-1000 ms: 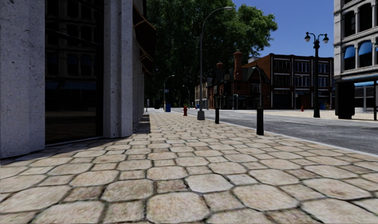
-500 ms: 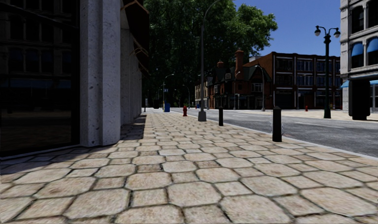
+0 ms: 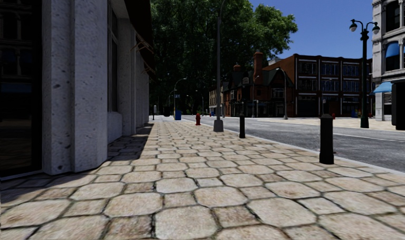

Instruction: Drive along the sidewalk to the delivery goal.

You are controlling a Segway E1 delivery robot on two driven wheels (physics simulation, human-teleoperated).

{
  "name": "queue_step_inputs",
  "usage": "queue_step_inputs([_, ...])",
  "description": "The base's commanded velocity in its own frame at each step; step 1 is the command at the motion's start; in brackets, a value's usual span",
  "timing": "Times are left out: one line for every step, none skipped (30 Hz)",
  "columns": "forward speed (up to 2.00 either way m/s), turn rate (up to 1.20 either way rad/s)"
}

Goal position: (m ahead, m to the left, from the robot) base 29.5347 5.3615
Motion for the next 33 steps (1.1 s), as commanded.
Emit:
queue_step_inputs([2.0,0.24])
queue_step_inputs([2.0,0.24])
queue_step_inputs([2.0,0.25])
queue_step_inputs([2.0,0.25])
queue_step_inputs([2.0,0.25])
queue_step_inputs([2.0,0.25])
queue_step_inputs([2.0,0.25])
queue_step_inputs([2.0,0.25])
queue_step_inputs([2.0,0.25])
queue_step_inputs([2.0,0.26])
queue_step_inputs([2.0,0.26])
queue_step_inputs([2.0,0.26])
queue_step_inputs([2.0,0.26])
queue_step_inputs([2.0,0.26])
queue_step_inputs([2.0,0.26])
queue_step_inputs([2.0,0.26])
queue_step_inputs([2.0,0.26])
queue_step_inputs([2.0,0.26])
queue_step_inputs([2.0,0.26])
queue_step_inputs([2.0,0.26])
queue_step_inputs([2.0,0.26])
queue_step_inputs([2.0,0.28])
queue_step_inputs([2.0,0.28])
queue_step_inputs([2.0,0.28])
queue_step_inputs([2.0,0.28])
queue_step_inputs([2.0,0.29])
queue_step_inputs([2.0,0.29])
queue_step_inputs([2.0,0.29])
queue_step_inputs([2.0,0.29])
queue_step_inputs([2.0,0.29])
queue_step_inputs([2.0,0.29])
queue_step_inputs([2.0,0.29])
queue_step_inputs([2.0,0.29])
